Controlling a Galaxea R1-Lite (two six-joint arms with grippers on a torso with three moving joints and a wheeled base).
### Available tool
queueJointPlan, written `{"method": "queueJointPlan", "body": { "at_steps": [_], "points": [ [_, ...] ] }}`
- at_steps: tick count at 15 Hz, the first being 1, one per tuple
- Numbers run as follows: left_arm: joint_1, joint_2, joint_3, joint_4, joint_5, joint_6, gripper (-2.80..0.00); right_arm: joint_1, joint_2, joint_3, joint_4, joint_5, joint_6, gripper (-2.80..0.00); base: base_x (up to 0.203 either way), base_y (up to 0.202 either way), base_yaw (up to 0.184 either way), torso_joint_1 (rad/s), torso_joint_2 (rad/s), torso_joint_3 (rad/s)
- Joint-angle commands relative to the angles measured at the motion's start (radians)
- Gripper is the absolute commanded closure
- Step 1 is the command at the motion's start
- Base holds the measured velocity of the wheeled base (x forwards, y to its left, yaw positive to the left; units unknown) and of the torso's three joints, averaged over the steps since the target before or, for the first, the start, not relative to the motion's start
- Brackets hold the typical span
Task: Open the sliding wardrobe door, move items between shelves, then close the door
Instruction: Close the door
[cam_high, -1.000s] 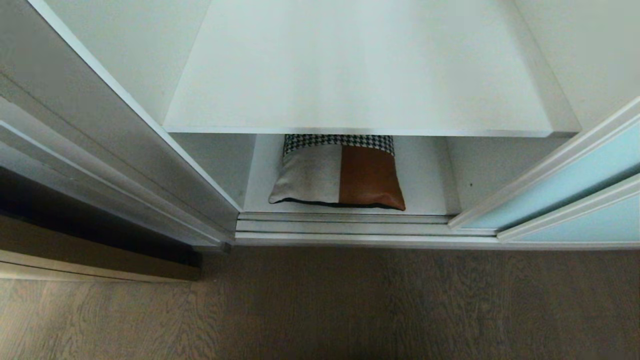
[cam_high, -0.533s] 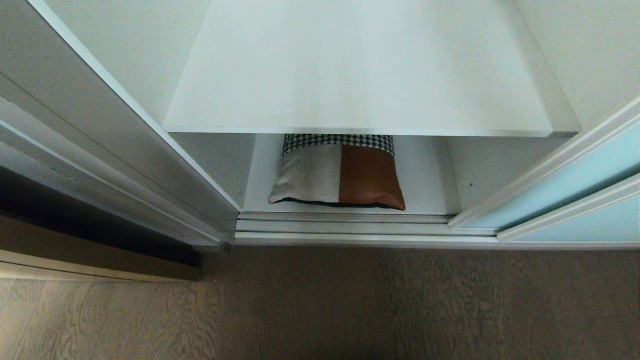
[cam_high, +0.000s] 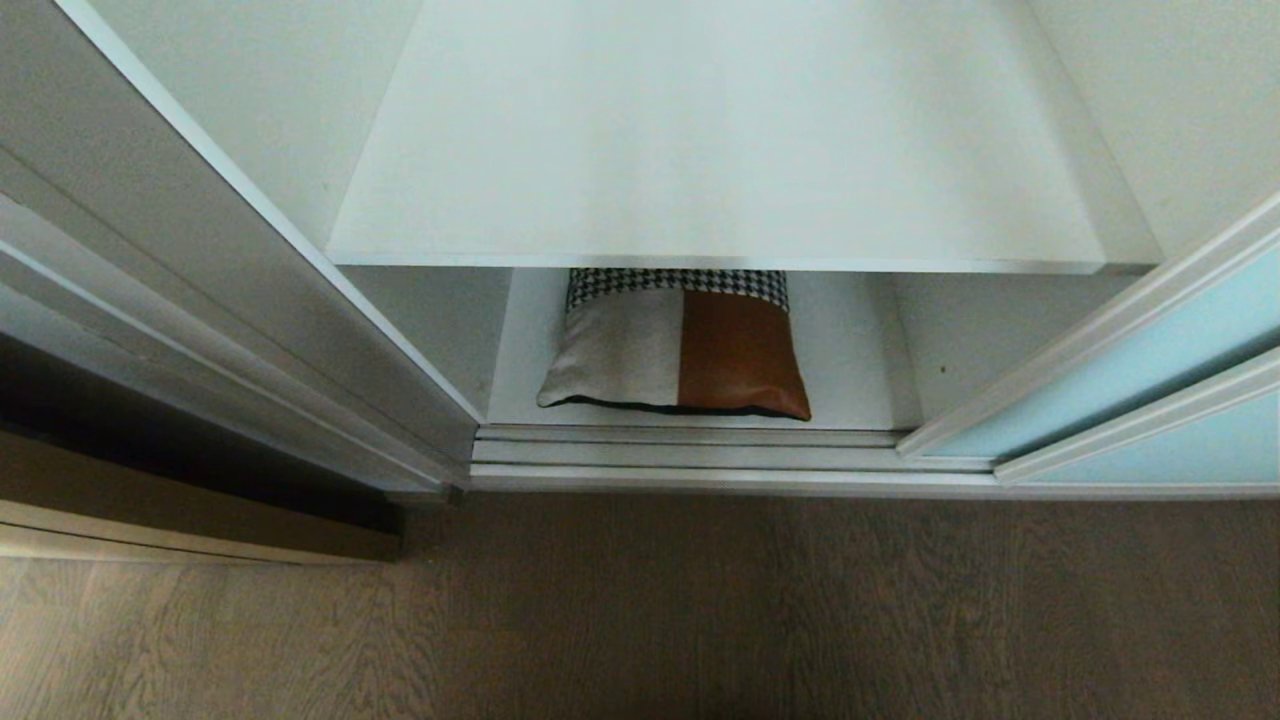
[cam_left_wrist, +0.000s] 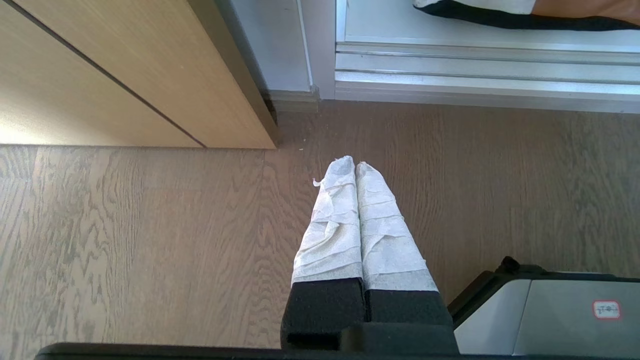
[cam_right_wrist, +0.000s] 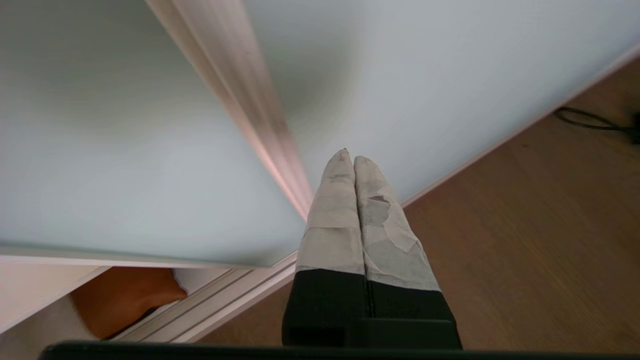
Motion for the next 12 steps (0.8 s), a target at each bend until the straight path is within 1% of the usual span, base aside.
{"method": "queueJointPlan", "body": {
  "at_steps": [1,4,8,10,12],
  "points": [
    [0.0,0.002,0.0,0.002,0.0,0.0,0.0,0.028,0.02,-0.006,-0.003,0.004,0.001,0.0,0.0,0.0,0.0,0.0,0.0,0.0],
    [0.0,0.002,0.0,0.0,0.001,0.0,0.0,0.038,0.042,-0.016,-0.015,0.004,0.003,0.0,0.0,0.0,0.0,0.0,0.0,0.0],
    [0.0,0.002,0.0,0.001,0.0,0.0,0.0,0.072,0.072,-0.041,-0.02,0.004,0.002,0.0,0.0,0.0,0.0,0.0,0.0,0.0],
    [0.0,0.002,0.0,0.0,0.0,0.0,0.0,0.089,0.084,-0.039,-0.074,0.0,0.003,0.0,0.0,0.0,0.0,0.0,0.0,0.0],
    [0.0,0.002,0.0,0.001,0.001,0.0,0.0,0.115,0.1,-0.051,-0.093,-0.004,0.001,0.0,0.0,0.0,0.0,0.0,0.0,0.0]
  ]
}}
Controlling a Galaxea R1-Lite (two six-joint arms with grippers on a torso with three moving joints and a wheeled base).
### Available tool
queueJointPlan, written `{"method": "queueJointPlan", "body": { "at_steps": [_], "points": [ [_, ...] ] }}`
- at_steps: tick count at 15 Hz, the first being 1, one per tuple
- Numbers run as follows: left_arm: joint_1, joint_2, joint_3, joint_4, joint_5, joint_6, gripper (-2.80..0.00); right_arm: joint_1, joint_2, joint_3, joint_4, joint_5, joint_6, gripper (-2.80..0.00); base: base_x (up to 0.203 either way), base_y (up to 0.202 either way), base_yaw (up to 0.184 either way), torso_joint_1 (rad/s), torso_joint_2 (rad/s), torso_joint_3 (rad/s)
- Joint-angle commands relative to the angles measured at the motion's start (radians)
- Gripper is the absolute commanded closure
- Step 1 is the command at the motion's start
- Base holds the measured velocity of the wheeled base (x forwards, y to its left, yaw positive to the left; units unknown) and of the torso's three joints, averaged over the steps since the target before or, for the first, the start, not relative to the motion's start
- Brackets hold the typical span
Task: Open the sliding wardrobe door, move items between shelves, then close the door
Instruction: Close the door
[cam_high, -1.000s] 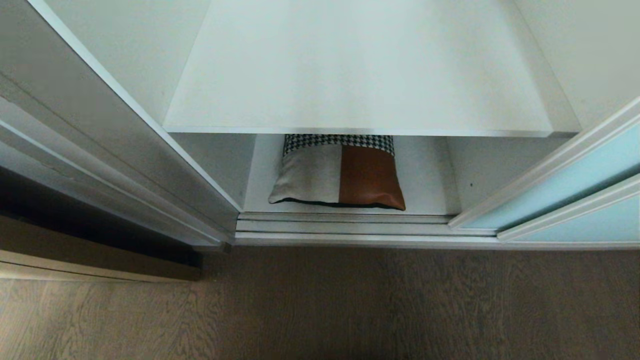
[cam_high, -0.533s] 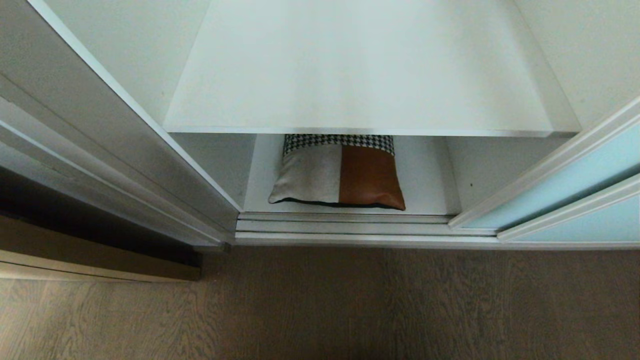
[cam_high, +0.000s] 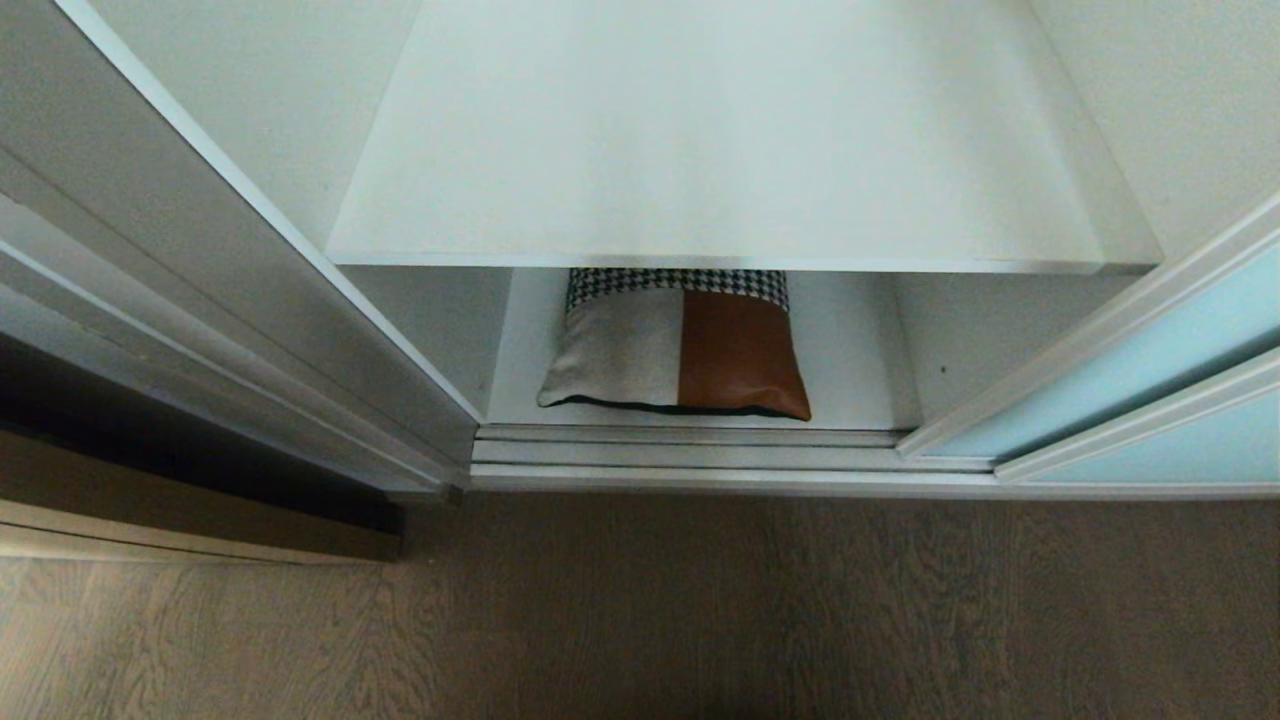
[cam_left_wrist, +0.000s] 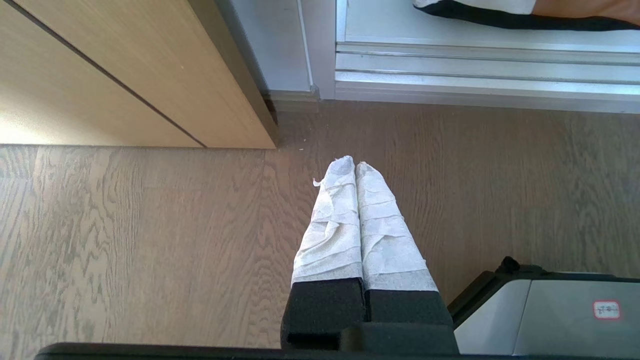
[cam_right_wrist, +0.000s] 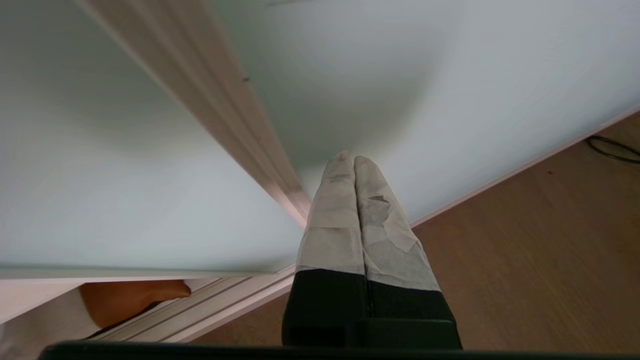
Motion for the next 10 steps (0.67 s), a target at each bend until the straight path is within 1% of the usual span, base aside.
{"method": "queueJointPlan", "body": {
  "at_steps": [1,4,8,10],
  "points": [
    [0.0,0.002,0.0,0.0,0.0,0.0,0.0,0.033,0.022,-0.015,0.0,0.002,0.003,0.0,0.0,0.0,0.0,0.0,0.0,0.0],
    [0.0,0.002,0.0,0.001,-0.001,0.0,0.0,0.066,0.011,-0.006,0.002,-0.015,0.003,0.0,0.0,0.0,0.0,0.0,0.0,0.0],
    [0.0,0.002,0.0,0.001,-0.001,0.0,0.0,0.123,-0.026,0.012,0.005,-0.058,0.002,0.0,0.0,0.0,0.0,0.0,0.0,0.0],
    [0.0,0.002,0.0,0.0,-0.001,0.0,0.0,0.157,-0.058,0.03,0.007,-0.061,0.001,0.0,0.0,0.0,0.0,0.0,0.0,0.0]
  ]
}}
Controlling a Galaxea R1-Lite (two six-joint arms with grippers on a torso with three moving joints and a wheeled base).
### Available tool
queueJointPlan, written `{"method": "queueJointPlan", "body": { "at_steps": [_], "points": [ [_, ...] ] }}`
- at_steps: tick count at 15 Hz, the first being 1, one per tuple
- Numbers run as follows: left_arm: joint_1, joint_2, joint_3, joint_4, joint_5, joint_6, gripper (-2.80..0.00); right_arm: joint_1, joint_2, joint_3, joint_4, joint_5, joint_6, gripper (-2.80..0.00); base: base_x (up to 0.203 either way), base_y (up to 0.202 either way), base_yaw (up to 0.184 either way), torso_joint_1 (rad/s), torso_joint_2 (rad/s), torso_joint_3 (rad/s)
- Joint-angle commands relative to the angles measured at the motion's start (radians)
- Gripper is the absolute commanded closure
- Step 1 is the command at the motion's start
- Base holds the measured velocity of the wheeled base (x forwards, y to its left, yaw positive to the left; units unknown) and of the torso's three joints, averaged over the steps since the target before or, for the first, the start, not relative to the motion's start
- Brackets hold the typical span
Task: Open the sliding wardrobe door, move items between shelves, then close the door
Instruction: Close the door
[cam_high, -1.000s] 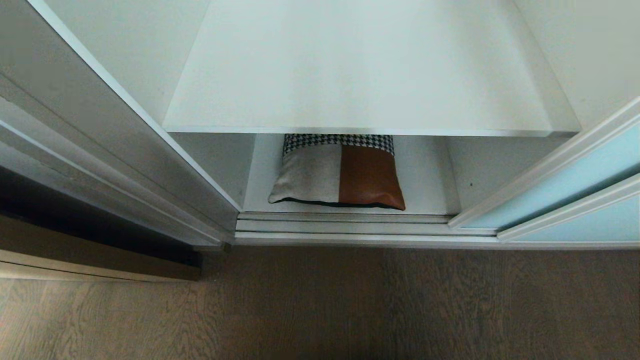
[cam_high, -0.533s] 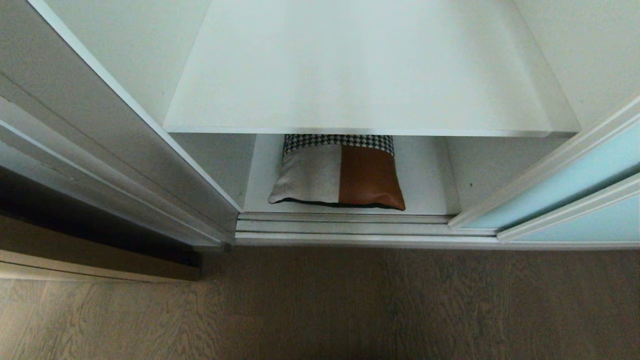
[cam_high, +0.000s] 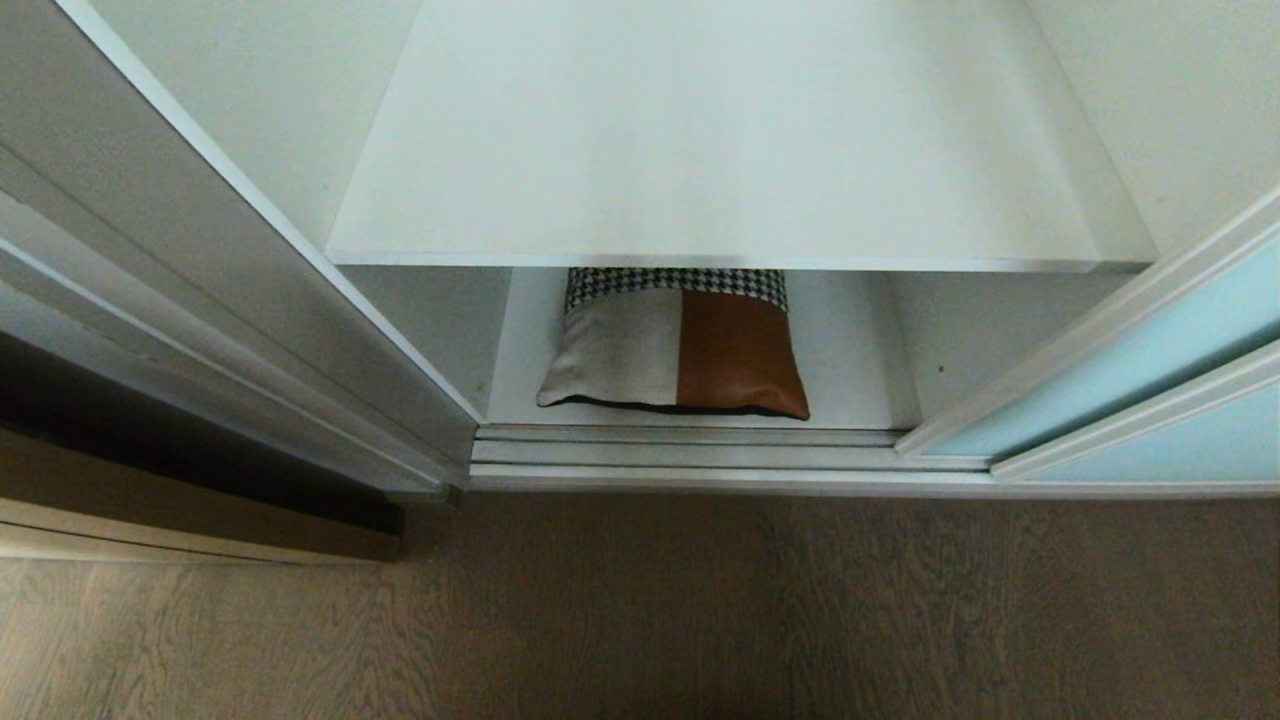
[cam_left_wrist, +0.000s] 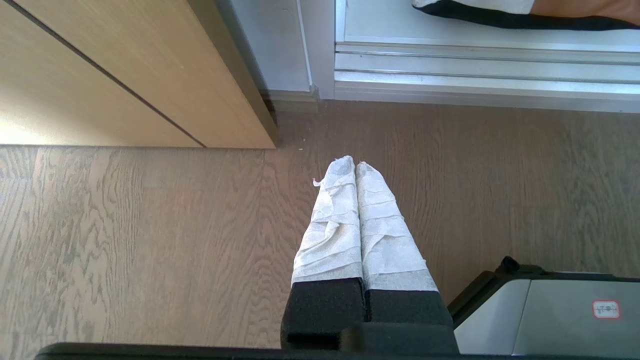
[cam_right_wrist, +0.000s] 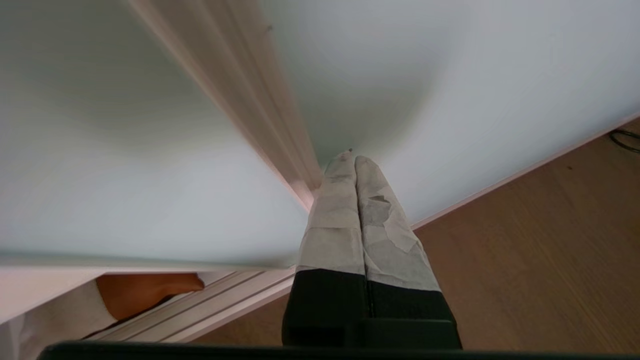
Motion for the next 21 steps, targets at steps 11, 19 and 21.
{"method": "queueJointPlan", "body": {
  "at_steps": [11,19,21],
  "points": [
    [0.0,0.002,0.0,0.0,0.0,0.0,0.0,0.233,-0.309,0.196,0.001,0.013,0.001,0.0,0.0,0.0,0.0,0.0,0.0,0.0],
    [0.0,0.002,0.0,0.001,0.0,0.0,0.0,0.382,-0.514,0.227,0.003,0.398,-0.002,0.0,0.0,0.0,0.0,0.0,0.0,0.0],
    [0.0,0.002,0.0,0.0,0.0,0.0,0.0,0.399,-0.529,0.231,0.019,0.417,0.004,0.0,0.0,0.0,0.0,0.0,0.0,0.0]
  ]
}}
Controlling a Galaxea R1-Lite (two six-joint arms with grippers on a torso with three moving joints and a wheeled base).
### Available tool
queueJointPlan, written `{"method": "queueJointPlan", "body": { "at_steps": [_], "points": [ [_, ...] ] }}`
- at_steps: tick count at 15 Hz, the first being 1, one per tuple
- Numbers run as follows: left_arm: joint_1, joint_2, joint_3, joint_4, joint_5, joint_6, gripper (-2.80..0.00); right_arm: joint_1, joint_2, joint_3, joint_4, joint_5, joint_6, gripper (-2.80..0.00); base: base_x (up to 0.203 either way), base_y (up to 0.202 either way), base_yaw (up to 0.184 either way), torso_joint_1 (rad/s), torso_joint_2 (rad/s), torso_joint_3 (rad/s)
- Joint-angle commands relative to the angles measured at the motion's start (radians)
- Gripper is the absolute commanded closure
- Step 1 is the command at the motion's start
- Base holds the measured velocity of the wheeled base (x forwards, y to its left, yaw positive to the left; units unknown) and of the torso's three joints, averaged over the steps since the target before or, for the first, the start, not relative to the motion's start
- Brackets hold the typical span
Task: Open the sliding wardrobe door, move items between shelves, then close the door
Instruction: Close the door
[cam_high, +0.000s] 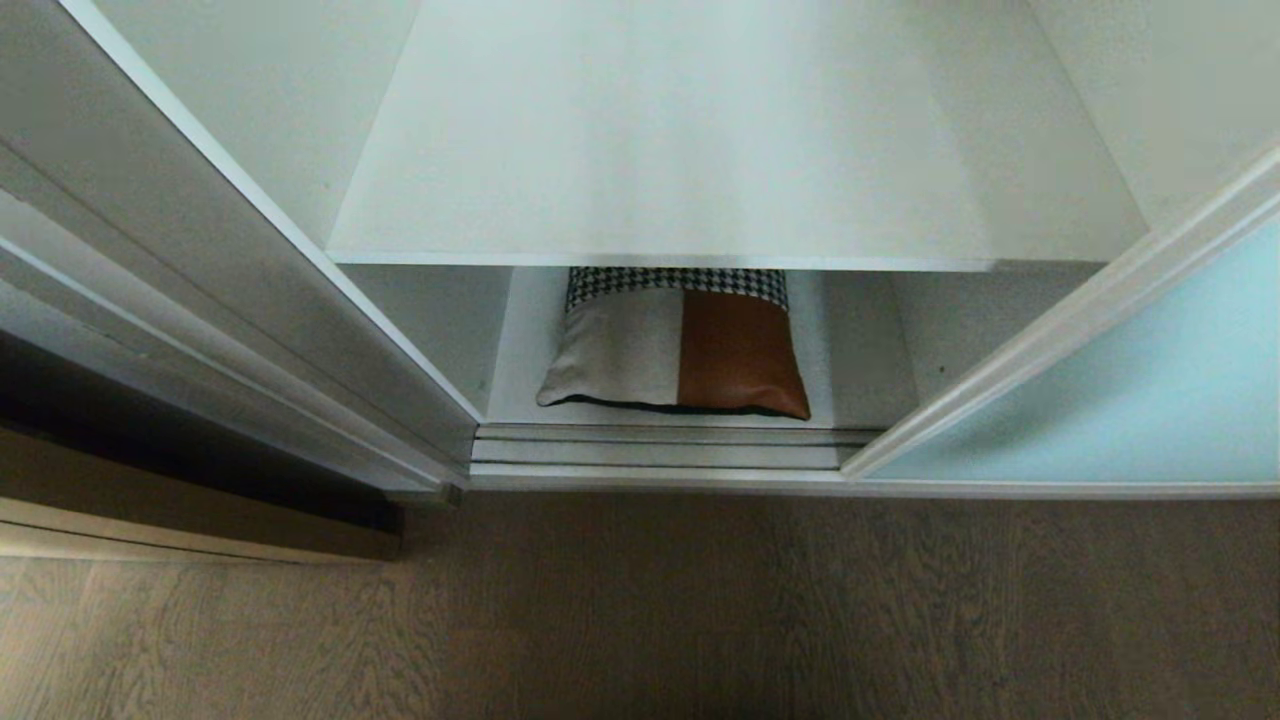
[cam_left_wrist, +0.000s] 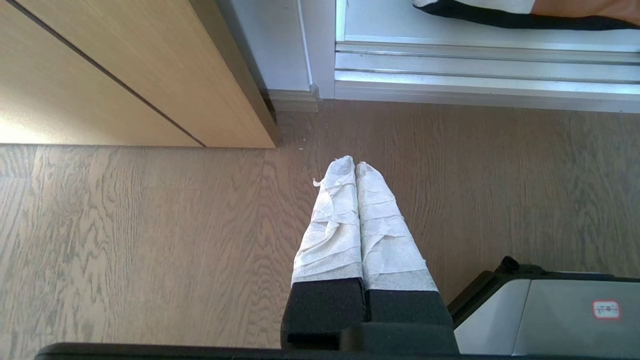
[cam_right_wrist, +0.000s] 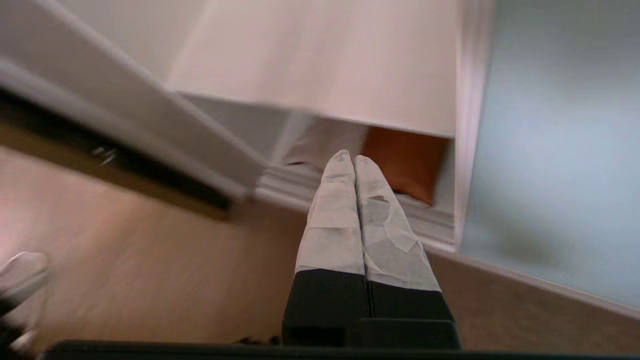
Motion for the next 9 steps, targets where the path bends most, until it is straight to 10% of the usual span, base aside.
{"method": "queueJointPlan", "body": {
  "at_steps": [1,9],
  "points": [
    [0.0,0.002,0.0,0.002,0.001,0.0,0.0,0.036,-0.037,0.001,0.026,0.013,0.002,0.0,0.0,0.0,0.0,0.0,0.0,0.0],
    [0.0,0.002,0.0,0.0,0.0,0.0,0.0,0.217,-0.058,0.012,0.105,-0.121,-0.005,0.0,0.0,0.0,0.0,0.0,0.0,0.0]
  ]
}}
